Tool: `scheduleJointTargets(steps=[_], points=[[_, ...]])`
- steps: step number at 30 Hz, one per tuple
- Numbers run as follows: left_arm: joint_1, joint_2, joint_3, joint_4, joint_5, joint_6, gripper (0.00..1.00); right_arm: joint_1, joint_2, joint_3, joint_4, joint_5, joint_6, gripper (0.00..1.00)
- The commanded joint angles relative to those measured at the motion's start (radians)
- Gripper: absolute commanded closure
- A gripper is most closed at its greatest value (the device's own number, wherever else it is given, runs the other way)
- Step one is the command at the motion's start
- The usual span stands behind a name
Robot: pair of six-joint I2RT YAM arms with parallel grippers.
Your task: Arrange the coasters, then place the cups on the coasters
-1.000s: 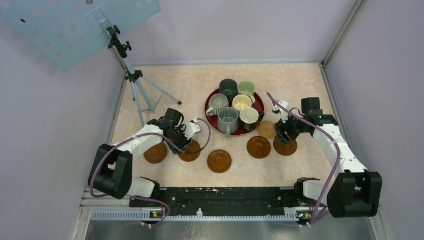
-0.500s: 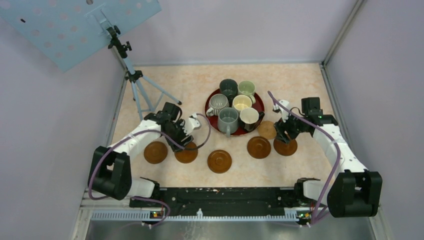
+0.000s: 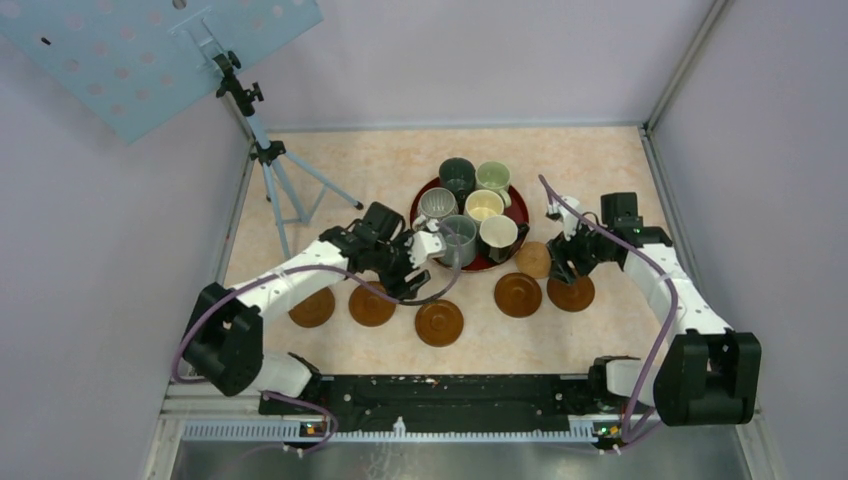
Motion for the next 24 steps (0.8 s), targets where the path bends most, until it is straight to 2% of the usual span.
scheduleJointTargets(steps=[1,8,16,24], points=[[-0.091,0.047,-0.034,0.156,-0.009,-0.076,0.22,-0.005,0.01,0.049,0.031,-0.027,0.049,0.39],[-0.203,0.075,-0.108,0.272,-0.105,-0.118,0.23,-0.018,-0.017,0.02,0.055,-0.052,0.06,0.39],[-0.253,0.146,-0.153,0.354,-0.18,-0.133,0.27,-0.019,-0.021,-0.011,0.094,-0.063,0.092,0.39],[-0.236,0.204,-0.119,0.37,-0.27,-0.179,0.4,-0.019,-0.012,-0.012,0.104,-0.056,0.095,0.39]])
